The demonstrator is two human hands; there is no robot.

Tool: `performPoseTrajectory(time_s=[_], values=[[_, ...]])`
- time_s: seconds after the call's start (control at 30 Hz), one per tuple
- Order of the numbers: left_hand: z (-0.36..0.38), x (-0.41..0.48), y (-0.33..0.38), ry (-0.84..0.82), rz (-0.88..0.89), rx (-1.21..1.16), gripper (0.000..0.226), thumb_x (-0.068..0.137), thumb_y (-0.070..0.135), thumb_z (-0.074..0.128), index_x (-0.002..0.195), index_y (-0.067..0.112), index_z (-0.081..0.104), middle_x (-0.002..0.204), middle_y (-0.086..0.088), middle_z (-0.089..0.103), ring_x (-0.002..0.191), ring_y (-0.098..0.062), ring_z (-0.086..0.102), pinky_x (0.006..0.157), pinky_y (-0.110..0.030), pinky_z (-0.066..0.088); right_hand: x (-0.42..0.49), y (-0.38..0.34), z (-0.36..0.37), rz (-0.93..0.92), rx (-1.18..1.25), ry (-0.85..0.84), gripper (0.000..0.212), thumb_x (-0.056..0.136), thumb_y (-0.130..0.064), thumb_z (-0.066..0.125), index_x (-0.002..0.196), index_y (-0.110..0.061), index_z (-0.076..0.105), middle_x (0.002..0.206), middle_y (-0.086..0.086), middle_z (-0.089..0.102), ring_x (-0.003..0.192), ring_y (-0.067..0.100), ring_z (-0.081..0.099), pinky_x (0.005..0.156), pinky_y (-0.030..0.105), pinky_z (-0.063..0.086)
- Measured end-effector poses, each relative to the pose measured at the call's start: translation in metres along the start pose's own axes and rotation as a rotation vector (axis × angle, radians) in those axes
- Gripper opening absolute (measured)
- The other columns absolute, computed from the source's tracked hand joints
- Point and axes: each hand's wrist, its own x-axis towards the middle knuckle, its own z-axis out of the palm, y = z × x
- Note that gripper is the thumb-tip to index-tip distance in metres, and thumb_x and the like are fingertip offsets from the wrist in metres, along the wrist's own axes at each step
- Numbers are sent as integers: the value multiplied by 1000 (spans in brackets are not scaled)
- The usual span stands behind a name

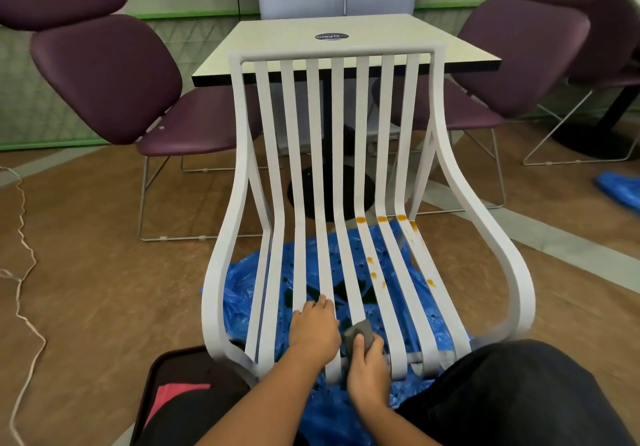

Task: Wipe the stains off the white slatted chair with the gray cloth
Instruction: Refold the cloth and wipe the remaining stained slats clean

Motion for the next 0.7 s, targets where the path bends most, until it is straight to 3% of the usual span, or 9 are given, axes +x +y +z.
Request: performPoseTrajectory(time_s=[0.07, 0.23, 0.37, 0.47, 0.57, 0.7], values=[[-2, -3, 1, -29, -3, -32, 54, 100, 20, 47, 151, 16, 33, 164, -1, 23, 139, -26, 37, 115, -49, 30, 9, -8, -2, 7, -69, -7, 33, 105, -48, 30, 110, -20, 47, 83, 0, 64, 76, 18, 62, 75, 42, 55], [-6, -9, 5, -45, -32, -129, 51, 95, 12, 43, 146, 16, 41, 165, -1, 22, 138, -27, 38, 115, -50, 29, 30, -31, -11, 14, -116, -134, 30, 100, -48, 43, 107, -19, 46, 90, 0, 63, 81, 20, 63, 77, 39, 54], [-11, -14, 8, -45, -51, -199, 39, 95, 13, 40, 132, 16, 54, 151, -3, 44, 130, -28, 45, 112, -49, 34, 39, -36, -19, -31, -111, -194, 25, 90, -33, 63, 106, -17, 51, 91, 1, 64, 79, 16, 64, 69, 34, 57], [-15, -16, 10, -14, -71, -261, 40, 96, 12, 41, 131, 18, 56, 133, -3, 58, 123, -26, 50, 107, -44, 38, 35, -33, -21, -76, -111, -170, 18, 93, -25, 61, 106, -14, 55, 91, 1, 64, 78, 14, 63, 70, 33, 57], [-15, -18, 9, 8, -112, -323, 46, 97, 12, 40, 140, 22, 52, 140, -1, 57, 129, -25, 49, 110, -42, 37, 27, -31, -19, -136, -112, -91, 22, 101, -28, 54, 118, -15, 55, 89, -3, 62, 75, 11, 60, 65, 25, 47], [-16, -21, 5, 9, -156, -383, 48, 98, 13, 38, 143, 23, 50, 143, -1, 55, 128, -24, 51, 108, -41, 43, 24, -34, -22, -127, -96, 32, 24, 105, -21, 44, 116, -12, 63, 82, -1, 61, 70, 13, 57, 66, 28, 46]])
